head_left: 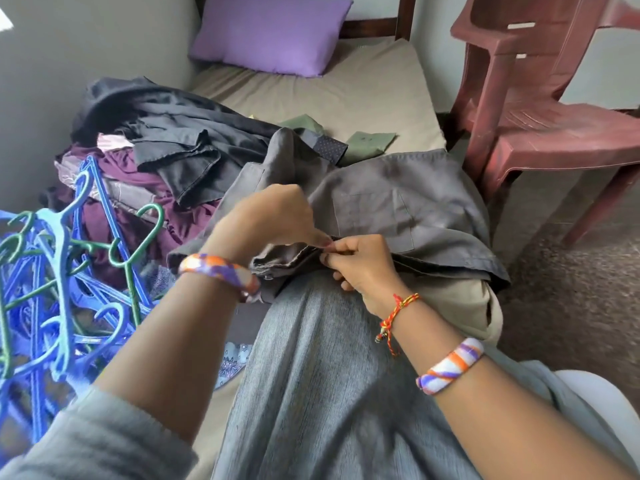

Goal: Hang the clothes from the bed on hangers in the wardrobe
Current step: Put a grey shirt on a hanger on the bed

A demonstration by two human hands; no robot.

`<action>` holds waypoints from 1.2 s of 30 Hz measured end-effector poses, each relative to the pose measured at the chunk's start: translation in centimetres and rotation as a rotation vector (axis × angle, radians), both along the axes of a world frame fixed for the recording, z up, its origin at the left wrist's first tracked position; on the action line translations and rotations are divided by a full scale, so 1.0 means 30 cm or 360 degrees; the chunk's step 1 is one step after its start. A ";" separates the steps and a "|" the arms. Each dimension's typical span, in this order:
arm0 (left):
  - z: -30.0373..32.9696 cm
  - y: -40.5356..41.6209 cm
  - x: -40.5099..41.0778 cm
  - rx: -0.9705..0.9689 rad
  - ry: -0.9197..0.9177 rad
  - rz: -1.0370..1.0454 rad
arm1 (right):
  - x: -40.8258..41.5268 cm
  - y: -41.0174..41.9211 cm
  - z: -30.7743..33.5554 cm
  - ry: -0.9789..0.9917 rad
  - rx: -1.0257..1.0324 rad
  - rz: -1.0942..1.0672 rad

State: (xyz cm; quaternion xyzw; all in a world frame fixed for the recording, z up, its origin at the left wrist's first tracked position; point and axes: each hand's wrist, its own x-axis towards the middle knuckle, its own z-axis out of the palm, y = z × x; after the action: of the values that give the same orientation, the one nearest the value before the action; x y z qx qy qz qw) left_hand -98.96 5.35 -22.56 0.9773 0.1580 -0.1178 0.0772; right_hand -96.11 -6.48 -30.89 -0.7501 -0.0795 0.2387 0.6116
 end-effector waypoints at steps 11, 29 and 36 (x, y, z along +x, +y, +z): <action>-0.102 0.006 0.052 -0.0095 -0.0114 0.0002 | 0.003 0.015 -0.002 0.0020 0.0006 -0.0024; -0.062 0.039 0.014 -0.0841 -0.0532 -0.0082 | 0.018 -0.029 0.019 0.0746 0.0745 -0.0005; -0.091 0.048 0.032 -0.0521 -0.0676 -0.0221 | -0.004 -0.024 0.026 0.0859 0.1008 -0.0105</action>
State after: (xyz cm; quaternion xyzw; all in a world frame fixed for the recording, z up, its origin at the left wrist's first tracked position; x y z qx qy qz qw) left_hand -98.00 6.80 -25.29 0.9632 0.0499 0.0608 0.2572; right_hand -96.22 -7.20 -30.12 -0.4376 0.0382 0.3708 0.8182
